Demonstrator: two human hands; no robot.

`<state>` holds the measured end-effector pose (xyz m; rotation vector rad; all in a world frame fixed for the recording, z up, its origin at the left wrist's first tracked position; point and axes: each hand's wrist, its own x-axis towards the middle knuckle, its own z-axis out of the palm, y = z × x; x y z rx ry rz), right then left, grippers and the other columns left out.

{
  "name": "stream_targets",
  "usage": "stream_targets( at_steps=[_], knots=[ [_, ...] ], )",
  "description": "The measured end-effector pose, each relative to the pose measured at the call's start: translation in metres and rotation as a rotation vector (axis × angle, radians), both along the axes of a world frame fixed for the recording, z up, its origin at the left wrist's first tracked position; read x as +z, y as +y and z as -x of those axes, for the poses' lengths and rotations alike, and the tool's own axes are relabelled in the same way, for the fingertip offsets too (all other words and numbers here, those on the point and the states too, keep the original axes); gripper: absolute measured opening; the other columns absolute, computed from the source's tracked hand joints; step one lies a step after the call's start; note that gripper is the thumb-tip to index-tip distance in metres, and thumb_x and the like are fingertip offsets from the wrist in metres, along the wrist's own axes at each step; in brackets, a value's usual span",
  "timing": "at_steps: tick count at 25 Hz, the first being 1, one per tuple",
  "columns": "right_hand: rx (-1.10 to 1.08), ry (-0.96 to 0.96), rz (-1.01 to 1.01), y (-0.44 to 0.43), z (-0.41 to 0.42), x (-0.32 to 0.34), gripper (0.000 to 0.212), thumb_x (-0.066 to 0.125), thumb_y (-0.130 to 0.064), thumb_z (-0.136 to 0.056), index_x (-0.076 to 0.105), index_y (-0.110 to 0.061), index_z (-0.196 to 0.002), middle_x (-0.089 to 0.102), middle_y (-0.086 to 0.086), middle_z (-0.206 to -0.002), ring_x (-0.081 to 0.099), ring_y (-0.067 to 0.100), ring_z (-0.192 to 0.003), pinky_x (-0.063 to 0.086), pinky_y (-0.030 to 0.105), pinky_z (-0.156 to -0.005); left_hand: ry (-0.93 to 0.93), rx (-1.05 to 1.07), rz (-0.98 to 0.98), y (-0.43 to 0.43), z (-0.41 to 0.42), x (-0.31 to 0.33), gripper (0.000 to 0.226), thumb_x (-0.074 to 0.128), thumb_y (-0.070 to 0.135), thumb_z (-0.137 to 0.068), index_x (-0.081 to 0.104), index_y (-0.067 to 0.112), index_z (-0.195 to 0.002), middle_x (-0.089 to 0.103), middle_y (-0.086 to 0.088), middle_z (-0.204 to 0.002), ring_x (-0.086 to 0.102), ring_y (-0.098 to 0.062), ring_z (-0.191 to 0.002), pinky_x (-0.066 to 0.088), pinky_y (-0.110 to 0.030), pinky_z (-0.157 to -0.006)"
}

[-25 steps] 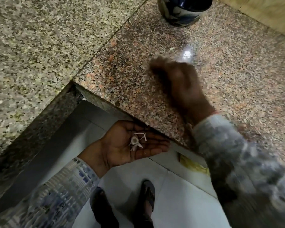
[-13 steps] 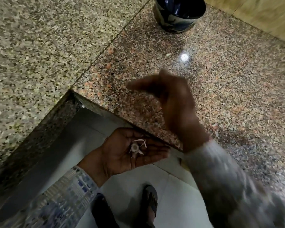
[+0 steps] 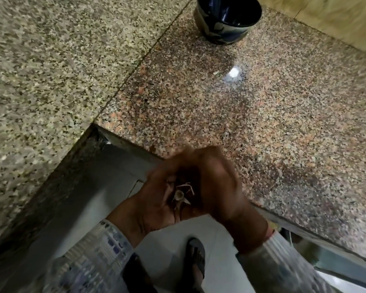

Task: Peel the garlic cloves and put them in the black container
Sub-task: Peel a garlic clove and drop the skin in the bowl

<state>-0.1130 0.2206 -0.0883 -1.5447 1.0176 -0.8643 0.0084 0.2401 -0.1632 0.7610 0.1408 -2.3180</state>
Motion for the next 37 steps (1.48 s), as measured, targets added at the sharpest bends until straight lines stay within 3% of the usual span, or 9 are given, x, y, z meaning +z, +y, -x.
stream_targets(
  at_steps=[3, 6, 10, 13, 18, 23, 27, 31, 37],
  knots=[
    [-0.339, -0.152, -0.113, -0.067, 0.039, 0.015, 0.056, 0.031, -0.022, -0.109, 0.080, -0.008, -0.086, 0.080, 0.007, -0.094, 0.076, 0.023, -0.099, 0.053, 0.040, -0.100, 0.124, -0.180, -0.021, 0.002, -0.002, -0.016, 0.051, 0.050, 0.018, -0.094, 0.059, -0.018, -0.129, 0.059, -0.035, -0.135, 0.064, -0.047, -0.120, 0.056, -0.050, -0.100],
    [-0.425, 0.016, -0.055, -0.082, 0.046, 0.011, 0.051, 0.037, -0.023, -0.109, 0.079, 0.003, -0.095, 0.080, 0.014, -0.096, 0.076, 0.027, -0.096, 0.056, 0.042, -0.095, 0.096, -0.227, -0.009, 0.006, -0.006, -0.007, 0.063, 0.073, 0.002, -0.084, 0.047, -0.026, -0.134, 0.048, -0.044, -0.141, 0.055, -0.057, -0.126, 0.052, -0.060, -0.102],
    [-0.222, 0.025, 0.122, -0.011, 0.036, -0.005, 0.039, 0.042, -0.007, -0.110, 0.078, 0.005, -0.100, 0.079, 0.015, -0.100, 0.076, 0.029, -0.097, 0.057, 0.054, -0.089, 0.084, -0.268, 0.044, 0.012, 0.008, 0.002, 0.063, 0.080, 0.007, -0.084, 0.054, -0.013, -0.138, 0.051, -0.031, -0.147, 0.052, -0.045, -0.136, 0.046, -0.055, -0.111],
    [-0.136, -0.114, 0.022, 0.018, 0.038, -0.006, 0.045, 0.035, -0.011, -0.110, 0.076, 0.008, -0.106, 0.077, 0.019, -0.108, 0.074, 0.034, -0.103, 0.056, 0.058, -0.091, 0.050, -0.321, 0.102, 0.018, 0.025, 0.011, 0.062, 0.097, 0.012, -0.061, 0.075, 0.000, -0.118, 0.067, -0.022, -0.131, 0.068, -0.036, -0.118, 0.057, -0.052, -0.097],
    [-0.617, 0.135, 0.089, -0.043, 0.106, 0.010, 0.050, 0.036, -0.035, -0.109, 0.081, -0.013, -0.106, 0.080, -0.001, -0.105, 0.074, 0.011, -0.098, 0.054, 0.029, -0.088, 0.081, -0.334, 0.008, 0.014, 0.033, 0.007, 0.068, 0.081, 0.001, -0.078, 0.049, -0.025, -0.132, 0.048, -0.045, -0.140, 0.054, -0.058, -0.126, 0.051, -0.059, -0.103],
    [-0.425, 0.152, 0.129, 0.011, 0.079, -0.005, 0.041, 0.040, -0.022, -0.111, 0.079, -0.007, -0.109, 0.078, 0.001, -0.112, 0.074, 0.017, -0.106, 0.058, 0.047, -0.091, 0.008, -0.323, -0.006, 0.014, 0.033, 0.007, 0.050, 0.067, 0.009, -0.088, 0.059, -0.019, -0.128, 0.058, -0.038, -0.134, 0.061, -0.050, -0.123, 0.055, -0.054, -0.099],
    [-0.314, 0.038, 0.079, 0.058, 0.056, 0.001, 0.041, 0.038, -0.018, -0.109, 0.076, -0.003, -0.115, 0.076, 0.004, -0.119, 0.072, 0.014, -0.112, 0.056, 0.033, -0.098, -0.074, -0.284, 0.027, 0.016, 0.036, 0.009, 0.036, 0.048, 0.015, -0.091, 0.080, -0.001, -0.100, 0.075, -0.020, -0.106, 0.076, -0.032, -0.096, 0.063, -0.042, -0.073],
    [-0.495, 0.186, 0.140, -0.028, 0.069, 0.015, 0.049, 0.036, -0.032, -0.108, 0.078, -0.008, -0.112, 0.076, 0.004, -0.120, 0.070, 0.011, -0.113, 0.055, 0.027, -0.095, -0.138, -0.357, 0.027, 0.015, 0.035, 0.003, 0.052, 0.041, 0.023, -0.096, 0.069, -0.017, -0.114, 0.065, -0.036, -0.125, 0.068, -0.046, -0.113, 0.061, -0.047, -0.091],
    [-0.264, 0.218, 0.210, 0.004, 0.037, -0.006, 0.036, 0.043, -0.014, -0.110, 0.078, -0.005, -0.105, 0.078, 0.013, -0.103, 0.075, 0.029, -0.096, 0.057, 0.052, -0.082, -0.155, -0.311, 0.086, 0.019, 0.037, 0.008, 0.041, 0.050, 0.026, -0.089, 0.081, 0.002, -0.101, 0.075, -0.018, -0.116, 0.074, -0.030, -0.105, 0.062, -0.043, -0.087]
  ],
)
